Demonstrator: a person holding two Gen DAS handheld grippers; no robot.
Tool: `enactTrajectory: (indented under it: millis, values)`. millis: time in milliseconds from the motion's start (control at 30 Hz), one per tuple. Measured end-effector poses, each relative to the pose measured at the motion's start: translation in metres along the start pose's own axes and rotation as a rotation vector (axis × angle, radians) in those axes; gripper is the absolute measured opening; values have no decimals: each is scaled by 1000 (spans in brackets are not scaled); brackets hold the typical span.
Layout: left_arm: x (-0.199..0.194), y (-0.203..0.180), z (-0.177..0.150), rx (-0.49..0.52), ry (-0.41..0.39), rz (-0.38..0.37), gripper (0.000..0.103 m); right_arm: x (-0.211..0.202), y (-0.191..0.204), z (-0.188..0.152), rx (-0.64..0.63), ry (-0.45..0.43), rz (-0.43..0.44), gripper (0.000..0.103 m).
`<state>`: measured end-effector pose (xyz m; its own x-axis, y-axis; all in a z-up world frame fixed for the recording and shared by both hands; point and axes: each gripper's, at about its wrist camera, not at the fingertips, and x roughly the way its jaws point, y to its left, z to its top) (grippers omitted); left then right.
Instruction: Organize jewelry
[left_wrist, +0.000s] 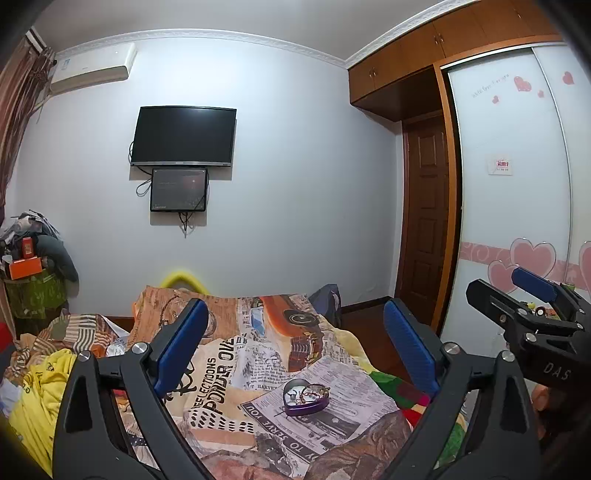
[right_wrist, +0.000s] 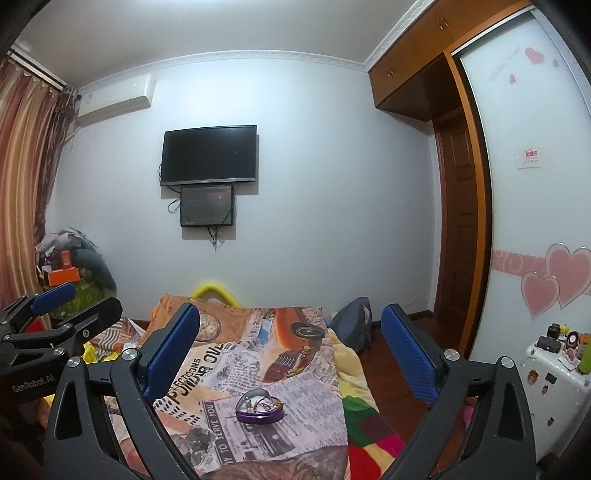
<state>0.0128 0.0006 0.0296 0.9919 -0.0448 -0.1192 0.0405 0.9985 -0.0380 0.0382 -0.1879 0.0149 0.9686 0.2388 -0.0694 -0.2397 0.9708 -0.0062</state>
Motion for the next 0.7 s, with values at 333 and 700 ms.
enactTrajectory:
  millis: [333, 700]
  values:
    - [-2, 1, -2, -1, 4, 7, 97, -4, -2, -3, -4, 12, 1, 98]
    - [2, 1, -3, -13, 12, 14, 99, -3, -3, -3, -3, 28, 4, 98]
